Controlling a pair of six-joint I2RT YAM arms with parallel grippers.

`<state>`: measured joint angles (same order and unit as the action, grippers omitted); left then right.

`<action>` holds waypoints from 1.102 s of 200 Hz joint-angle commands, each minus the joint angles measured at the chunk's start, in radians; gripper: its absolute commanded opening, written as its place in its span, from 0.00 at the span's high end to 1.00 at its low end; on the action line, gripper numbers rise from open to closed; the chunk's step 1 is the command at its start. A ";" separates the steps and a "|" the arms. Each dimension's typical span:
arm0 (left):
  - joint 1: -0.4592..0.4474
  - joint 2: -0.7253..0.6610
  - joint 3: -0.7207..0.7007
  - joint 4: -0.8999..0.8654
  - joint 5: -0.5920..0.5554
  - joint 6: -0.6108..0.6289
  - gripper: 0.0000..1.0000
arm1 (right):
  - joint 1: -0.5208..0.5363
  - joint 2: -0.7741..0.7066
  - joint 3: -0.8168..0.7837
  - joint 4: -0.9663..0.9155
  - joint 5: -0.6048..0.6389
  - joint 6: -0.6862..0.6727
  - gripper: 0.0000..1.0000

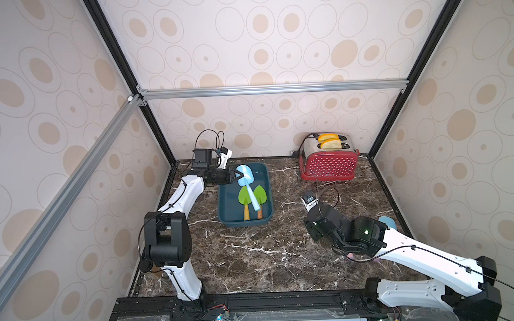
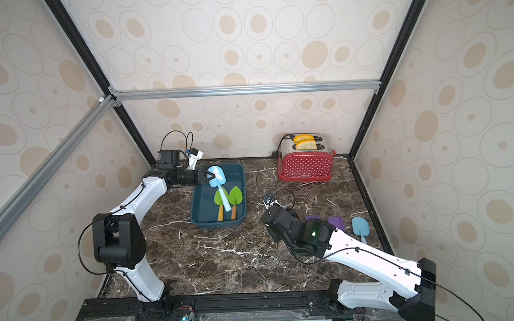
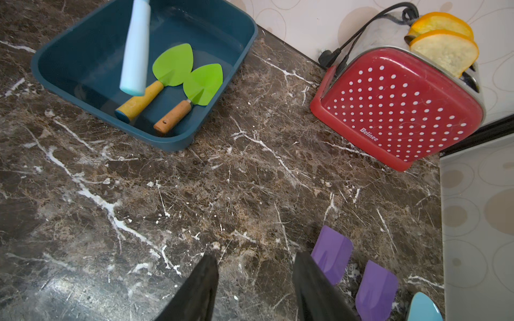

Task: Put the shovel into the storage box
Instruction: Place the shovel in the storage box.

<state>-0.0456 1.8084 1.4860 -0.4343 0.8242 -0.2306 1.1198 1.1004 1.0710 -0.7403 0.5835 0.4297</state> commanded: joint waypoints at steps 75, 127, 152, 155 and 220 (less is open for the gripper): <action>0.036 0.194 0.274 -0.384 -0.058 0.275 1.00 | -0.010 -0.087 -0.100 -0.100 0.056 0.103 0.50; 0.037 0.277 0.367 -0.523 -0.203 0.356 1.00 | -0.014 -0.096 -0.124 -0.113 0.049 0.119 0.49; 0.037 0.306 0.390 -0.546 -0.248 0.367 1.00 | -0.014 -0.103 -0.142 -0.101 0.045 0.124 0.49; 0.037 0.310 0.393 -0.551 -0.252 0.368 1.00 | -0.014 -0.103 -0.144 -0.099 0.044 0.124 0.49; 0.037 0.414 0.408 -0.585 -0.285 0.389 1.00 | -0.019 -0.097 -0.153 -0.082 0.041 0.113 0.49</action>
<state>-0.0067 2.1773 1.8576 -0.9707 0.5510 0.1276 1.1072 1.0100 0.9302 -0.8265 0.6193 0.5392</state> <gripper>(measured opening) 0.092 0.511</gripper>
